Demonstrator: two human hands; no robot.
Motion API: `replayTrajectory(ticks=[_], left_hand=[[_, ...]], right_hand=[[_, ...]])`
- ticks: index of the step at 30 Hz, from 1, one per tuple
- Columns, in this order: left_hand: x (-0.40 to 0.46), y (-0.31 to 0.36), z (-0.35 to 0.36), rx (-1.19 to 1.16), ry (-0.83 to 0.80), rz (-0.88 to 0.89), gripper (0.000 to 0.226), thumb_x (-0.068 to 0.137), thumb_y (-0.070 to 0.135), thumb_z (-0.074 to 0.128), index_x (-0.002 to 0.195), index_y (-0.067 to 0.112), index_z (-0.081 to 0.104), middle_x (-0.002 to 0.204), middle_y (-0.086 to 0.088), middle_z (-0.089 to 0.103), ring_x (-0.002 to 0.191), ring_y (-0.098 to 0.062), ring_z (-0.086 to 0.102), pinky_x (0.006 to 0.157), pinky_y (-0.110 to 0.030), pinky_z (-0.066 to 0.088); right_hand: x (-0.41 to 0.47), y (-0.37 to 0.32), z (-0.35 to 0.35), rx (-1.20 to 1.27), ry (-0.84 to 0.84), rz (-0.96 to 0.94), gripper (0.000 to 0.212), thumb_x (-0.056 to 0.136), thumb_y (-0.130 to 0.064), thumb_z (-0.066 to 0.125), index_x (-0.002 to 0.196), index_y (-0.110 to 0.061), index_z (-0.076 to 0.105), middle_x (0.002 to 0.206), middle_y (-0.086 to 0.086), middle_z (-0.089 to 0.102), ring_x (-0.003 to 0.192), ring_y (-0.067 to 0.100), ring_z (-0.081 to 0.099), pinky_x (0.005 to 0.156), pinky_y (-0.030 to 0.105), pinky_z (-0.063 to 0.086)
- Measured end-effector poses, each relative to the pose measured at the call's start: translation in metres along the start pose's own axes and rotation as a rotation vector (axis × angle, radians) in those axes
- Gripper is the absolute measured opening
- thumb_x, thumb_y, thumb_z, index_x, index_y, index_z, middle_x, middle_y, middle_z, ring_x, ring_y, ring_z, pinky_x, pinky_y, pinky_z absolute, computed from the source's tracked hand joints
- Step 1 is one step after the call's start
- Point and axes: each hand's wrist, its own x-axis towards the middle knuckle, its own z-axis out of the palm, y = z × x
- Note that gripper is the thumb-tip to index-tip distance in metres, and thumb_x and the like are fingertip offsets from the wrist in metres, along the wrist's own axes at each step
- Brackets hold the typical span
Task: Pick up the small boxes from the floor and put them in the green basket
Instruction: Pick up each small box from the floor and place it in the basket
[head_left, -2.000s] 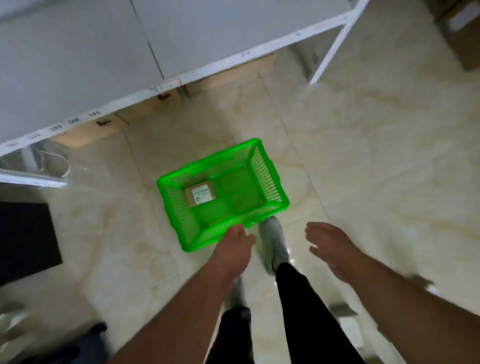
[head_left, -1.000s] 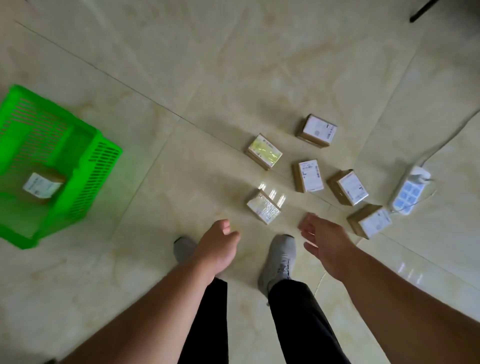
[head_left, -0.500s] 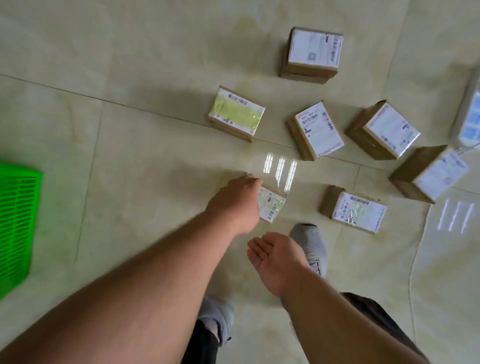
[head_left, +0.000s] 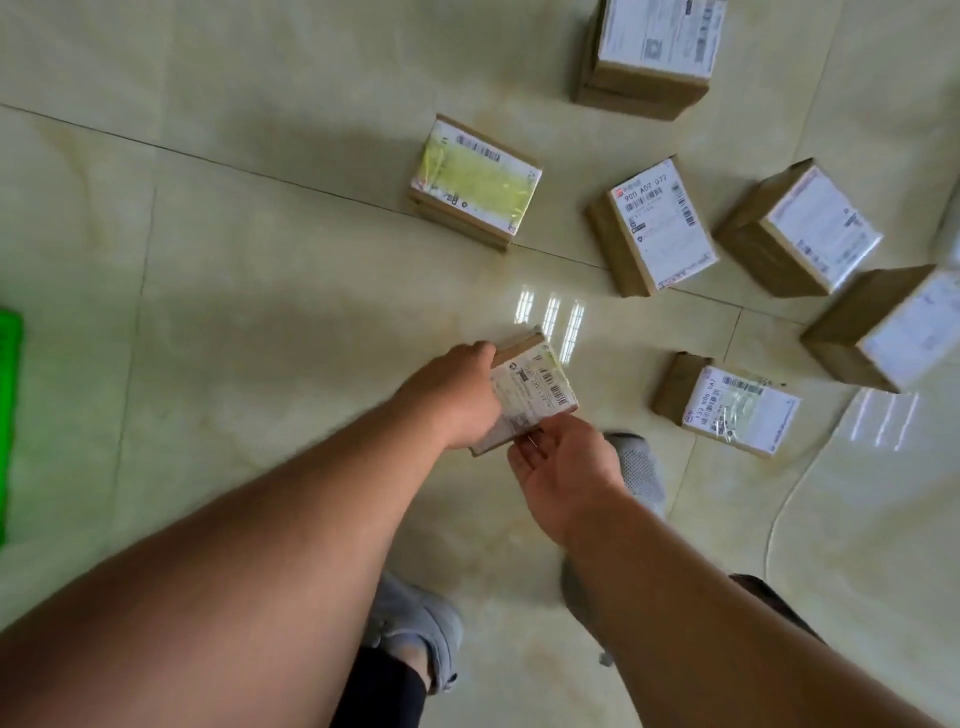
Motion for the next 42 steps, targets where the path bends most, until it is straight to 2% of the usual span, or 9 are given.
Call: replayTrajectory(ticks=[5, 8, 11, 13, 16, 23, 27, 34, 42], left_hand=[[-0.110, -0.008, -0.054, -0.546, 0.085, -0.112, 0.045, 0.085, 0.020, 0.044, 0.127, 0.028, 0.058, 0.120, 0.001, 0.069, 0.096, -0.021, 0.063, 0.073, -0.027, 0.048], [-0.185, -0.010, -0.087, -0.789, 0.128, -0.142, 0.049, 0.087, 0.011, 0.044, 0.131, 0.026, 0.061, 0.126, 0.003, 0.070, 0.109, -0.020, 0.065, 0.087, -0.034, 0.055], [-0.260, -0.014, -0.121, -0.975, 0.213, -0.151, 0.045, 0.089, 0.008, 0.046, 0.122, 0.030, 0.068, 0.120, 0.006, 0.074, 0.110, -0.018, 0.068, 0.093, -0.040, 0.057], [-0.312, -0.020, -0.142, -1.048, 0.287, -0.177, 0.040, 0.092, 0.015, 0.046, 0.117, 0.035, 0.070, 0.114, 0.012, 0.075, 0.103, -0.012, 0.069, 0.081, -0.029, 0.055], [-0.383, -0.035, -0.168, -1.120, 0.376, -0.200, 0.035, 0.095, 0.022, 0.045, 0.114, 0.038, 0.069, 0.110, 0.014, 0.075, 0.095, -0.007, 0.069, 0.072, -0.024, 0.051], [-0.550, -0.099, -0.223, -1.354, 0.582, -0.217, 0.031, 0.101, 0.028, 0.041, 0.114, 0.033, 0.069, 0.111, 0.005, 0.076, 0.094, -0.016, 0.073, 0.088, -0.045, 0.059], [-0.614, -0.141, -0.232, -1.393, 0.674, -0.271, 0.033, 0.104, 0.035, 0.040, 0.120, 0.029, 0.067, 0.111, 0.001, 0.075, 0.090, -0.018, 0.072, 0.081, -0.038, 0.059], [-0.674, -0.196, -0.232, -1.533, 0.793, -0.272, 0.034, 0.106, 0.026, 0.040, 0.126, 0.021, 0.067, 0.120, -0.005, 0.074, 0.103, -0.023, 0.071, 0.100, -0.043, 0.053], [-0.688, -0.242, -0.265, -1.726, 0.852, -0.341, 0.035, 0.106, 0.025, 0.042, 0.133, 0.021, 0.064, 0.124, -0.004, 0.072, 0.109, -0.024, 0.069, 0.104, -0.044, 0.051]], right_hand=[[-0.116, -0.013, 0.028, -0.531, -0.034, -0.174, 0.036, 0.079, -0.011, 0.049, 0.096, -0.021, 0.079, 0.094, -0.006, 0.080, 0.107, 0.013, 0.067, 0.094, 0.032, 0.049], [-0.198, -0.013, 0.058, -0.856, -0.079, -0.268, 0.046, 0.078, -0.009, 0.044, 0.089, -0.036, 0.079, 0.089, -0.008, 0.079, 0.102, 0.015, 0.066, 0.092, 0.035, 0.051], [-0.278, -0.006, 0.092, -0.943, -0.182, -0.315, 0.053, 0.083, 0.003, 0.041, 0.083, -0.030, 0.082, 0.092, -0.003, 0.081, 0.092, 0.014, 0.074, 0.082, 0.031, 0.058], [-0.334, 0.005, 0.111, -1.076, -0.255, -0.342, 0.053, 0.084, 0.005, 0.042, 0.081, -0.029, 0.083, 0.094, -0.002, 0.081, 0.082, 0.010, 0.076, 0.073, 0.029, 0.060], [-0.405, 0.026, 0.139, -1.311, -0.348, -0.404, 0.049, 0.084, 0.000, 0.044, 0.088, -0.031, 0.081, 0.097, -0.004, 0.081, 0.085, 0.008, 0.076, 0.088, 0.040, 0.061], [-0.563, 0.124, 0.205, -1.685, -0.513, -0.552, 0.050, 0.077, -0.014, 0.042, 0.103, -0.038, 0.078, 0.103, -0.012, 0.079, 0.108, 0.016, 0.070, 0.106, 0.046, 0.050], [-0.615, 0.187, 0.224, -1.765, -0.587, -0.595, 0.045, 0.081, -0.022, 0.042, 0.104, -0.038, 0.078, 0.106, -0.010, 0.079, 0.105, 0.014, 0.073, 0.103, 0.043, 0.053], [-0.646, 0.266, 0.255, -1.929, -0.659, -0.660, 0.037, 0.097, -0.018, 0.042, 0.117, -0.019, 0.074, 0.113, 0.003, 0.077, 0.105, 0.023, 0.072, 0.102, 0.048, 0.053], [-0.652, 0.321, 0.329, -2.141, -0.759, -0.637, 0.038, 0.100, -0.017, 0.040, 0.120, -0.019, 0.072, 0.120, 0.008, 0.074, 0.109, 0.027, 0.069, 0.099, 0.048, 0.054]])
